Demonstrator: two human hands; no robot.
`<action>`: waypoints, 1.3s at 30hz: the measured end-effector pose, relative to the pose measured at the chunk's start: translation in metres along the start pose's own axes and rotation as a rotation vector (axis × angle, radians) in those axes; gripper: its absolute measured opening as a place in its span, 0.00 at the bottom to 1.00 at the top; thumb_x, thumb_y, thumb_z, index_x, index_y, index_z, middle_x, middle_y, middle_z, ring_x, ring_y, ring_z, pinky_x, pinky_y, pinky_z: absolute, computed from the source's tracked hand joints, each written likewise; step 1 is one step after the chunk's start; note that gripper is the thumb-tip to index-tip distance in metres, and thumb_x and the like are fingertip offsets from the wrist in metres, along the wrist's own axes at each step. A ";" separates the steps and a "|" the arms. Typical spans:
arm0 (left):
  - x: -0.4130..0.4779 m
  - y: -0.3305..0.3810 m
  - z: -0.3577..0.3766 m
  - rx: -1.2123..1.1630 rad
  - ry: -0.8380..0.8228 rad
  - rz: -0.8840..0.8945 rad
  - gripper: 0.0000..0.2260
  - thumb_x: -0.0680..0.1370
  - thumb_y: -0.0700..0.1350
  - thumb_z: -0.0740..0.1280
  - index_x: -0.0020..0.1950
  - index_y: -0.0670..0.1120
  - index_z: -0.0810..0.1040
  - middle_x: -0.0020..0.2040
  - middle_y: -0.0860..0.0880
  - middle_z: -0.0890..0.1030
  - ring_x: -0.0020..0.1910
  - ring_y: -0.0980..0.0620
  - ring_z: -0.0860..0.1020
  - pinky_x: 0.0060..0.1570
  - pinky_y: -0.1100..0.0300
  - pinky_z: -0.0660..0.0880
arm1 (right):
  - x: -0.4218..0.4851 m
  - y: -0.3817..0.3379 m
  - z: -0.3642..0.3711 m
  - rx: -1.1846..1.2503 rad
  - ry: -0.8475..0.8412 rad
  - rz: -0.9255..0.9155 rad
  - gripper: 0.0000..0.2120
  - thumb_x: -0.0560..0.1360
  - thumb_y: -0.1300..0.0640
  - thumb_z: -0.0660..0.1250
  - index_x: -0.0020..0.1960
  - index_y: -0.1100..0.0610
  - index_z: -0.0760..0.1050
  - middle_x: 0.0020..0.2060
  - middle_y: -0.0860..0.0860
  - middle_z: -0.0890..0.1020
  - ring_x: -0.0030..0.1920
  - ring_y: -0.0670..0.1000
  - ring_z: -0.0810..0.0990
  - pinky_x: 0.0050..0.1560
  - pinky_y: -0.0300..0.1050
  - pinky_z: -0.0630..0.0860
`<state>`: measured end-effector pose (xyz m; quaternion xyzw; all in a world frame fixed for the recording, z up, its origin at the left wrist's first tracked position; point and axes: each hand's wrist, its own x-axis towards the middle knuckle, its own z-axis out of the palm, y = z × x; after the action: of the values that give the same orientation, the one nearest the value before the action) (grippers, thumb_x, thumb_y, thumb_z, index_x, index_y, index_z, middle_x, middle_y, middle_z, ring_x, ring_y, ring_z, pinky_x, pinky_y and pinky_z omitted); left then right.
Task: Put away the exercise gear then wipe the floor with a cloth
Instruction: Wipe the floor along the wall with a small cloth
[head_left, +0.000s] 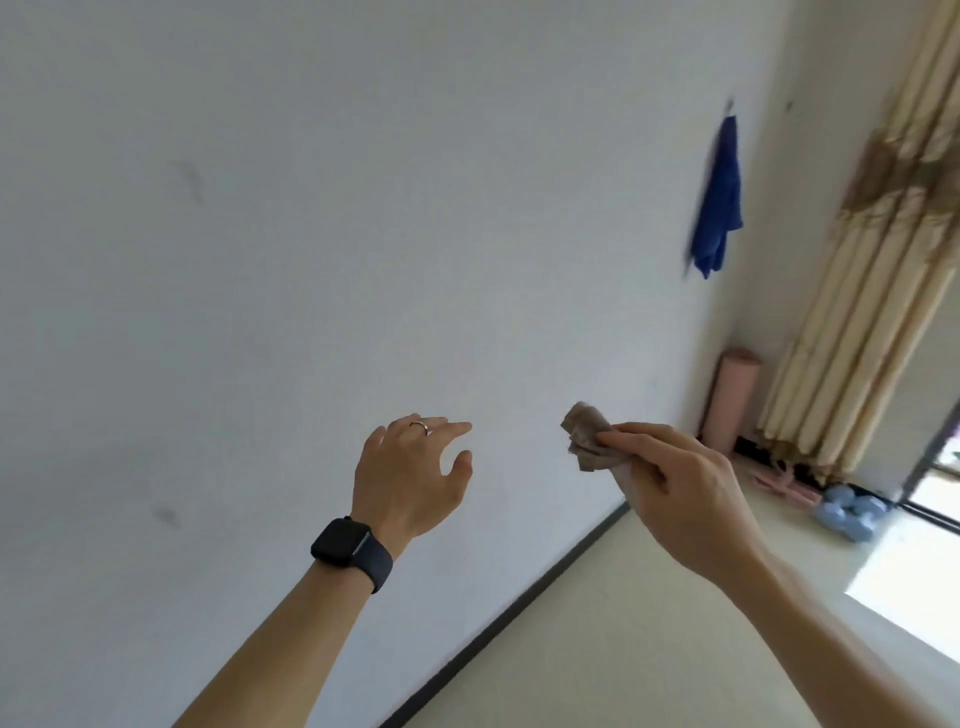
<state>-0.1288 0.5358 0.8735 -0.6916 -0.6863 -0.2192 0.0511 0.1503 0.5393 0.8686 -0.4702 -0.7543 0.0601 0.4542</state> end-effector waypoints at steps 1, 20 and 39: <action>0.012 0.024 0.011 -0.026 -0.021 0.052 0.19 0.79 0.58 0.58 0.70 0.61 0.74 0.69 0.56 0.76 0.73 0.53 0.67 0.72 0.49 0.63 | -0.009 0.016 -0.021 -0.051 0.029 0.042 0.14 0.75 0.65 0.73 0.55 0.49 0.85 0.53 0.36 0.81 0.51 0.42 0.80 0.55 0.30 0.72; 0.050 0.576 0.173 -0.352 -0.210 0.874 0.17 0.78 0.56 0.63 0.67 0.58 0.77 0.63 0.54 0.81 0.61 0.51 0.77 0.63 0.50 0.72 | -0.216 0.243 -0.409 -0.666 0.504 0.665 0.14 0.75 0.66 0.72 0.56 0.52 0.85 0.54 0.43 0.84 0.51 0.49 0.83 0.54 0.33 0.73; 0.166 0.932 0.294 -0.557 -0.305 1.317 0.18 0.79 0.56 0.63 0.68 0.59 0.75 0.66 0.55 0.79 0.67 0.50 0.74 0.66 0.50 0.70 | -0.192 0.415 -0.567 -0.973 0.776 0.963 0.15 0.76 0.65 0.67 0.57 0.51 0.85 0.57 0.44 0.83 0.57 0.49 0.81 0.64 0.41 0.71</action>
<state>0.8394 0.7500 0.8861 -0.9712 -0.0464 -0.2106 -0.1015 0.8707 0.4304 0.8621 -0.8787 -0.1964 -0.2552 0.3524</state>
